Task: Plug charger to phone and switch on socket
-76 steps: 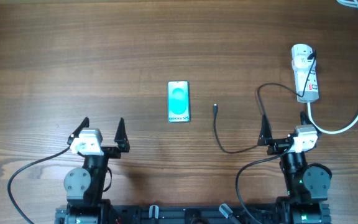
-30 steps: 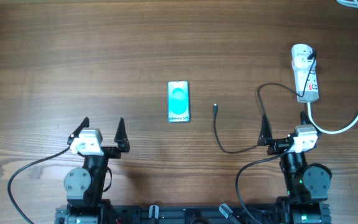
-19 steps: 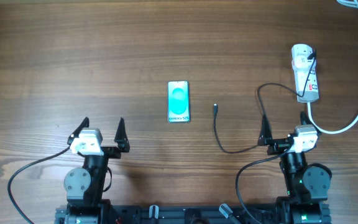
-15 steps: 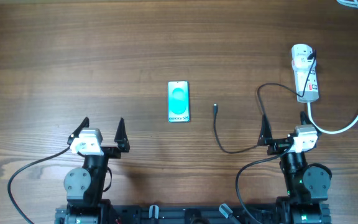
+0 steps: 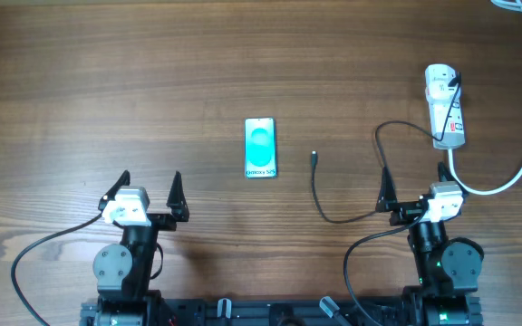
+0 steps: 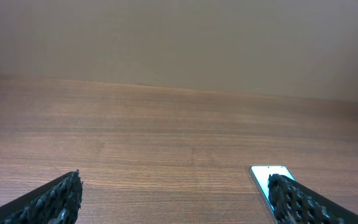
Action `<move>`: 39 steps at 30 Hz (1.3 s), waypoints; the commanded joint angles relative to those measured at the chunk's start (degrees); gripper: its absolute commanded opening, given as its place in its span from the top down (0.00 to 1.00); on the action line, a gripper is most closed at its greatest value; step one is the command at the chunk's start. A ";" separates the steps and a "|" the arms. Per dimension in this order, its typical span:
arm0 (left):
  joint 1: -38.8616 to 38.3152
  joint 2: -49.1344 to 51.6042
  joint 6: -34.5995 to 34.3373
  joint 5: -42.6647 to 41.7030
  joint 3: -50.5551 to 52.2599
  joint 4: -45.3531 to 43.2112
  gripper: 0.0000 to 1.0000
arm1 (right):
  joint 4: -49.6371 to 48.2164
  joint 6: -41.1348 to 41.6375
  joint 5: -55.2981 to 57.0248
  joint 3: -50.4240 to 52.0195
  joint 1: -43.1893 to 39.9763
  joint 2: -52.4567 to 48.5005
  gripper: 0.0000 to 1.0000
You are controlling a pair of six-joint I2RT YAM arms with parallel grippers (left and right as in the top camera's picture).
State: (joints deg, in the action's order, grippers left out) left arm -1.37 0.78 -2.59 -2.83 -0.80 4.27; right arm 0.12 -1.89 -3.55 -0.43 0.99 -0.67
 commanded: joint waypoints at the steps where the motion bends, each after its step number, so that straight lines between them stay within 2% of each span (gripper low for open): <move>1: 0.52 -0.61 0.87 0.76 0.46 0.04 0.00 | -0.22 -1.03 0.70 0.13 0.28 0.39 0.00; 4: 0.52 -0.61 0.90 1.14 0.46 -0.17 0.00 | -0.22 -0.98 0.70 0.13 0.28 0.39 0.00; 6: 0.52 -0.61 -0.15 2.36 0.46 -3.41 0.00 | -0.22 -1.01 0.72 0.13 0.28 0.39 0.00; 8: 0.48 -0.61 -6.71 -8.68 0.46 -3.67 0.00 | -0.22 -1.03 0.70 0.13 0.28 0.39 0.00; 9: 0.48 -0.61 -11.43 -17.73 0.46 -3.67 0.00 | -0.22 -0.98 0.72 0.13 0.28 0.39 0.00; 10: 0.48 -0.61 -13.31 -23.47 0.46 -3.63 0.00 | -0.22 -1.03 0.70 0.13 0.28 0.39 0.00; 13: 0.48 -0.61 -15.23 -30.47 0.46 -6.25 0.00 | -0.22 -0.98 0.70 0.13 0.28 0.39 0.00; 16: 0.48 -0.59 -26.71 -30.75 0.42 -23.56 0.00 | -0.22 -1.01 0.72 0.13 0.28 0.39 0.00; 18: 0.48 -0.22 -28.85 -30.34 -0.57 -31.63 0.00 | -0.20 -1.01 0.70 0.13 0.28 0.39 0.00; 23: 0.52 6.16 -26.69 -28.68 -11.67 -30.45 0.00 | -0.22 -1.01 0.70 0.13 0.28 0.39 0.00; 24: 0.52 9.29 -25.35 -28.70 -15.76 -28.11 0.00 | -0.20 -0.98 0.70 0.13 0.28 0.39 0.00; 26: 0.52 16.61 -22.82 -29.64 -25.73 -17.46 0.00 | -0.22 -1.01 0.70 0.13 0.28 0.39 0.00; 29: 0.52 33.16 -14.47 -31.32 -47.06 16.22 0.00 | -0.22 -1.01 0.70 0.13 0.28 0.39 0.00; 31: 0.52 43.67 -10.69 -33.59 -57.79 30.03 0.00 | -0.20 -0.98 0.72 0.13 0.28 0.39 0.00; 34: 0.52 55.89 -13.94 -40.04 -67.67 39.91 0.00 | -0.22 -1.01 0.70 0.13 0.28 0.39 0.00; 37: 0.13 63.54 -14.36 -45.90 -69.85 41.31 0.00 | -0.20 -1.01 0.70 0.13 0.28 0.39 0.00; 39: -1.57 67.01 -14.36 -44.52 -70.66 43.17 0.00 | -0.20 -1.01 0.70 0.13 0.28 0.39 0.00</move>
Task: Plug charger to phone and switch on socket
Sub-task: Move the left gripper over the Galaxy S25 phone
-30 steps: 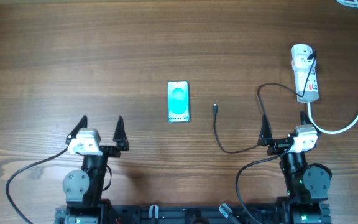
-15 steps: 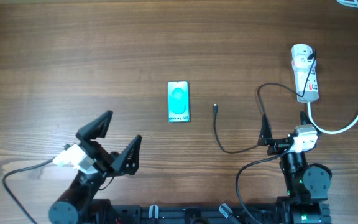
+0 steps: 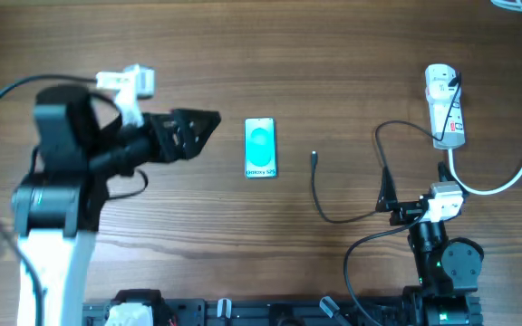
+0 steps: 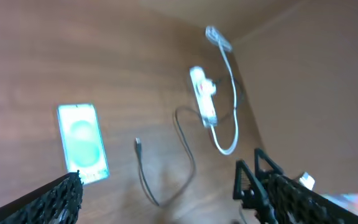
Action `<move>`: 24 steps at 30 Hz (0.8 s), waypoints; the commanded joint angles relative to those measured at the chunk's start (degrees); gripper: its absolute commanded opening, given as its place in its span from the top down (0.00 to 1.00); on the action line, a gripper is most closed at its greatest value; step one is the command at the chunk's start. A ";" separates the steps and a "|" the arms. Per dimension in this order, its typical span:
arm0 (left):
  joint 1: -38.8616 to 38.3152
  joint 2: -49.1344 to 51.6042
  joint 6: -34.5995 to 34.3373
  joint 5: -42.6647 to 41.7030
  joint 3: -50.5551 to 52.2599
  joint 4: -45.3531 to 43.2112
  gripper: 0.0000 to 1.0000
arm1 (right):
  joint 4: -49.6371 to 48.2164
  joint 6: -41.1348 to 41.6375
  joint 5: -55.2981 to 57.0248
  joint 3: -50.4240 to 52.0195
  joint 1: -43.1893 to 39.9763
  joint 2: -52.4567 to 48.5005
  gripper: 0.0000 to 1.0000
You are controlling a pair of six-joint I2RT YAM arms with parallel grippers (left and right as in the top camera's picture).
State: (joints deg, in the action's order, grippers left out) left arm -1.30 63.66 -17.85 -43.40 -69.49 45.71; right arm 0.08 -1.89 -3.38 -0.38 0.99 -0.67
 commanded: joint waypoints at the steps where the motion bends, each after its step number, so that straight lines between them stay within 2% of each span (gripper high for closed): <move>1: -3.85 5.92 -0.09 0.33 -2.75 3.63 0.01 | -0.17 -1.01 0.52 0.09 0.28 0.39 0.00; 5: -11.04 10.21 -2.38 15.10 -8.92 11.52 0.01 | -0.17 -1.01 0.55 0.09 0.28 0.39 0.00; 10: -17.40 21.46 -7.37 29.64 -27.50 30.10 0.01 | -0.17 -0.98 0.52 0.09 0.28 0.39 0.01; 12: -19.96 27.67 -12.41 36.33 -33.00 37.57 0.00 | -0.17 -1.01 0.52 0.09 0.28 0.39 0.00; 19: -26.95 35.01 -16.02 36.61 -32.79 35.17 0.00 | -0.17 -1.03 0.52 0.09 0.28 0.39 0.00; 24: -30.03 36.65 -16.28 36.61 -32.79 32.17 0.00 | -0.17 -1.01 0.52 0.09 0.28 0.39 0.00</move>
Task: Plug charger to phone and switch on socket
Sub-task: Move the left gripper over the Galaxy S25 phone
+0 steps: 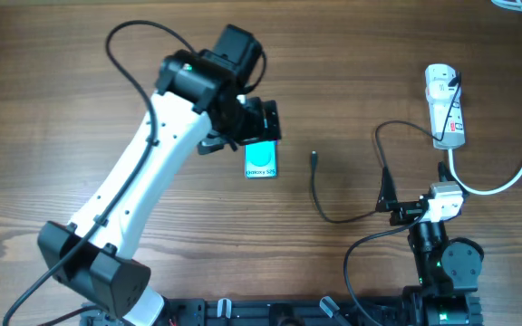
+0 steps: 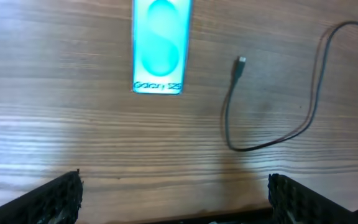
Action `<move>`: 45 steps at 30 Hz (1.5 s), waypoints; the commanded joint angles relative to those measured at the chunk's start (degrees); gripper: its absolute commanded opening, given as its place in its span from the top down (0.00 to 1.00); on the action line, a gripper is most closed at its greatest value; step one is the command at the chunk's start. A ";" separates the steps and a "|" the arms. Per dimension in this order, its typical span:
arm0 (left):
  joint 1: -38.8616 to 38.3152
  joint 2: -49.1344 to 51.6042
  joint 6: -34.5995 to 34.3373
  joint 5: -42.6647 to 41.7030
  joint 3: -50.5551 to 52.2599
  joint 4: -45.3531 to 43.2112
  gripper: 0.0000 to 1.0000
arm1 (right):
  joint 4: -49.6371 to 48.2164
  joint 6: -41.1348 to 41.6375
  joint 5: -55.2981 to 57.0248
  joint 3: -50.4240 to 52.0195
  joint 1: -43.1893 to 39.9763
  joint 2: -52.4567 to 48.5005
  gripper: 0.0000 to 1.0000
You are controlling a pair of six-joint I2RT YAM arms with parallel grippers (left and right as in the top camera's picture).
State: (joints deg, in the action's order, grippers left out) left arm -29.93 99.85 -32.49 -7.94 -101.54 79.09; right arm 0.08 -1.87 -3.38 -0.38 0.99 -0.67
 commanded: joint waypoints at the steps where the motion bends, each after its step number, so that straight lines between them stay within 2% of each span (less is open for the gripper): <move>1: -1.55 0.44 -1.64 0.98 -0.74 -1.46 0.00 | -0.17 -1.03 0.52 0.09 0.28 0.39 0.00; 7: -1.77 0.68 -1.09 1.86 -0.74 -2.36 0.00 | -0.15 -1.03 0.52 0.09 0.28 0.39 0.00; 9: -1.79 1.44 -3.98 4.66 -0.70 -2.67 0.00 | -0.15 -1.03 0.52 0.09 0.28 0.39 0.00; 21: -1.77 13.81 -4.39 6.95 -0.68 -7.76 0.00 | -0.17 -1.01 0.52 0.09 0.28 0.39 0.00; 25: -1.79 15.52 -0.68 9.09 -0.68 -10.34 0.00 | -0.17 -1.03 0.52 0.09 0.28 0.39 0.00; 35: -1.77 20.48 -0.57 9.09 -0.68 -14.51 0.00 | -0.15 -1.01 0.52 0.09 0.28 0.39 0.00; 38: -1.75 22.16 4.07 9.11 -0.68 -15.30 0.00 | -0.17 -1.03 0.55 0.09 0.28 0.39 0.00; 45: -0.63 24.96 4.46 9.09 -0.68 -17.44 0.00 | -0.17 -1.01 0.52 0.09 0.28 0.39 0.00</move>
State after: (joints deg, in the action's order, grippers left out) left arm -31.33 122.98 -29.67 0.19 -101.56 62.46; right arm 0.08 -1.89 -3.38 -0.38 0.99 -0.67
